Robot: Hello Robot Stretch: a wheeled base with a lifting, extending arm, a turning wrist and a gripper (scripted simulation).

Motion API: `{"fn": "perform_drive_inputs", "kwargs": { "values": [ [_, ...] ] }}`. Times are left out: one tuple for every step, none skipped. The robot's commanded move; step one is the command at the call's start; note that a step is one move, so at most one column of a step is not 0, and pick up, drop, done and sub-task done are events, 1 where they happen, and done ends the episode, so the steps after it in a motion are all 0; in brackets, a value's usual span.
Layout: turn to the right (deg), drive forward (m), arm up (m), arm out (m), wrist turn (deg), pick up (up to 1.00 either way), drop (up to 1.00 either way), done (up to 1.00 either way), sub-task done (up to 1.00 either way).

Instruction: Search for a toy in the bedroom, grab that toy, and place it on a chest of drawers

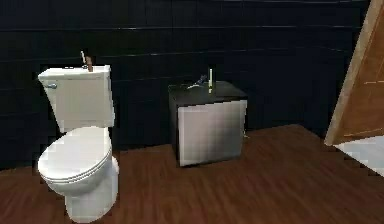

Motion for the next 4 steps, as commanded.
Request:
{"fn": "perform_drive_inputs", "kwargs": {
  "values": [
    [42.0,0.00,0.00,0.00,0.0,0.00,0.00,0.00,0.00],
    [0.0,1.00,0.00,0.00,0.0,0.00,0.00,0.00,0.00],
    [3.0,0.00,0.00,0.00,0.0,0.00,0.00,0.00,0.00],
    [0.0,1.00,0.00,0.00,0.0,0.00,0.00,0.00,0.00]
  ]
}}
